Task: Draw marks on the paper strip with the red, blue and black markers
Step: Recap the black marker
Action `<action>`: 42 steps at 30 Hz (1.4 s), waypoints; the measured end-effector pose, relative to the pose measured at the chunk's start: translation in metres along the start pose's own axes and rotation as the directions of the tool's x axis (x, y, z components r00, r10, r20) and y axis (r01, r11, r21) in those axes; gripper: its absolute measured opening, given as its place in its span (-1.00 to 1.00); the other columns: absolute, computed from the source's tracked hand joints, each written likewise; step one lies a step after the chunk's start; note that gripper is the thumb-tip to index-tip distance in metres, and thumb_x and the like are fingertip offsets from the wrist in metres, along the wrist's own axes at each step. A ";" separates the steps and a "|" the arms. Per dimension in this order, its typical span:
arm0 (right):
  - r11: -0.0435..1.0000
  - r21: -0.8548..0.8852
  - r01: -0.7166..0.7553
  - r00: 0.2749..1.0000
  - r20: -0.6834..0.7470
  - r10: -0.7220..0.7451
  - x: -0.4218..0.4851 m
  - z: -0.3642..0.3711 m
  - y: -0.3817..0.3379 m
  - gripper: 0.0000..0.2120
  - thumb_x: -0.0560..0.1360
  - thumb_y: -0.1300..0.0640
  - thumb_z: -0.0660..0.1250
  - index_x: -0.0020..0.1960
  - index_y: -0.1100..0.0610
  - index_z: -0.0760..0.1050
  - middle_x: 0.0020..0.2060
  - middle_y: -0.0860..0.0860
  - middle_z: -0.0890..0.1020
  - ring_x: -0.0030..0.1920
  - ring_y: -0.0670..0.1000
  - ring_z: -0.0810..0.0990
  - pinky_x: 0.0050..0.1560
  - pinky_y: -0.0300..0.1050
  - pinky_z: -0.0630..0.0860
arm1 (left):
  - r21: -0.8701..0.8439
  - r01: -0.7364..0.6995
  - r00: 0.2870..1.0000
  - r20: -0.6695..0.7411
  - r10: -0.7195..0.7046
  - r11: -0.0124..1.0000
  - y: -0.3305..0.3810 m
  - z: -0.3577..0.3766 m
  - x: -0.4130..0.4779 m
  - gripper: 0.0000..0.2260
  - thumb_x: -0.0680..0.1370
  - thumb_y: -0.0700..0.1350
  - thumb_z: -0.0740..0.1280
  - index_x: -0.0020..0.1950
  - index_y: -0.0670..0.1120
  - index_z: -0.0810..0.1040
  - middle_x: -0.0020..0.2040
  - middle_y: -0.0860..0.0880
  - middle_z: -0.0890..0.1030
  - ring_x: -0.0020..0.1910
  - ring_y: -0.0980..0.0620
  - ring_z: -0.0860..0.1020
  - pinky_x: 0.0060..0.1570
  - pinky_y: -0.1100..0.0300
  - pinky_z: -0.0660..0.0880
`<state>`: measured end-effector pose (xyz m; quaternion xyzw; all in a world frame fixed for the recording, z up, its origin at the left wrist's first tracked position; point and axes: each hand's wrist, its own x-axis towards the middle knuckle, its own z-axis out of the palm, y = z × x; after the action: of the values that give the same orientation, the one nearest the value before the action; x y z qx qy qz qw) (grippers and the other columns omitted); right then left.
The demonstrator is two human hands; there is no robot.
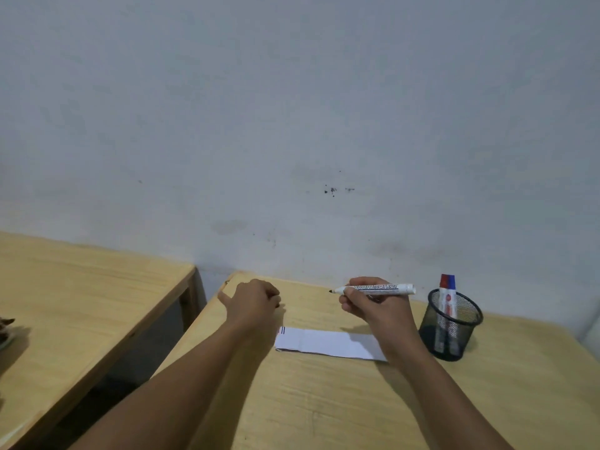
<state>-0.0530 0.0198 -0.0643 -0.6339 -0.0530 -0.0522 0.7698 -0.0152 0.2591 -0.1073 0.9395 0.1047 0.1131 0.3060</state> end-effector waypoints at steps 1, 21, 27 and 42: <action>1.000 0.024 0.007 1.000 -0.005 -0.007 -0.002 -0.003 -0.007 -0.90 0.52 0.40 0.43 0.04 0.33 0.60 -0.18 0.24 0.72 -0.19 0.12 0.73 -0.09 -0.13 0.71 | -0.132 0.013 1.000 -0.013 -0.015 0.991 0.012 -0.009 -0.007 -0.87 0.54 0.00 0.37 -0.17 0.10 0.68 -0.22 0.19 0.69 -0.16 0.09 0.55 0.15 -0.05 0.38; 0.913 0.134 0.386 0.923 -0.051 -0.382 -0.086 -0.015 -0.168 -0.96 0.55 0.33 0.42 -0.01 0.29 0.62 -0.21 0.19 0.73 -0.18 0.13 0.74 -0.08 -0.07 0.71 | -0.887 0.086 0.922 0.243 0.301 0.454 0.186 -0.141 -0.125 -0.78 0.54 -0.03 0.43 0.12 -0.11 0.68 0.02 0.00 0.74 0.16 -0.02 0.57 0.18 -0.33 0.47; 0.900 0.021 0.435 0.900 -0.024 -0.435 -0.101 -0.015 -0.185 -0.96 0.53 0.28 0.45 -0.02 0.24 0.65 -0.23 0.08 0.74 -0.22 0.05 0.71 -0.18 -0.09 0.67 | -0.891 0.034 0.910 0.215 0.355 0.453 0.202 -0.156 -0.145 -0.79 0.51 -0.08 0.46 0.10 -0.13 0.69 -0.11 0.02 0.75 0.10 -0.05 0.58 0.16 -0.33 0.48; 0.977 0.072 0.200 0.944 -0.283 -0.172 -0.097 -0.022 -0.179 -0.28 0.39 -0.11 0.57 0.45 0.04 0.37 0.18 0.04 0.62 0.12 0.02 0.60 0.13 0.04 0.56 | -0.809 -0.403 0.890 -0.237 0.388 0.429 0.223 -0.140 -0.153 -0.84 0.45 -0.18 0.54 0.02 -0.12 0.72 -0.13 0.01 0.75 -0.13 0.22 0.69 -0.17 0.41 0.52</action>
<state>-0.1746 -0.0342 0.0909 -0.5734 -0.0079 -0.2095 0.7920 -0.1711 0.1191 0.1133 0.6706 -0.1834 0.2244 0.6829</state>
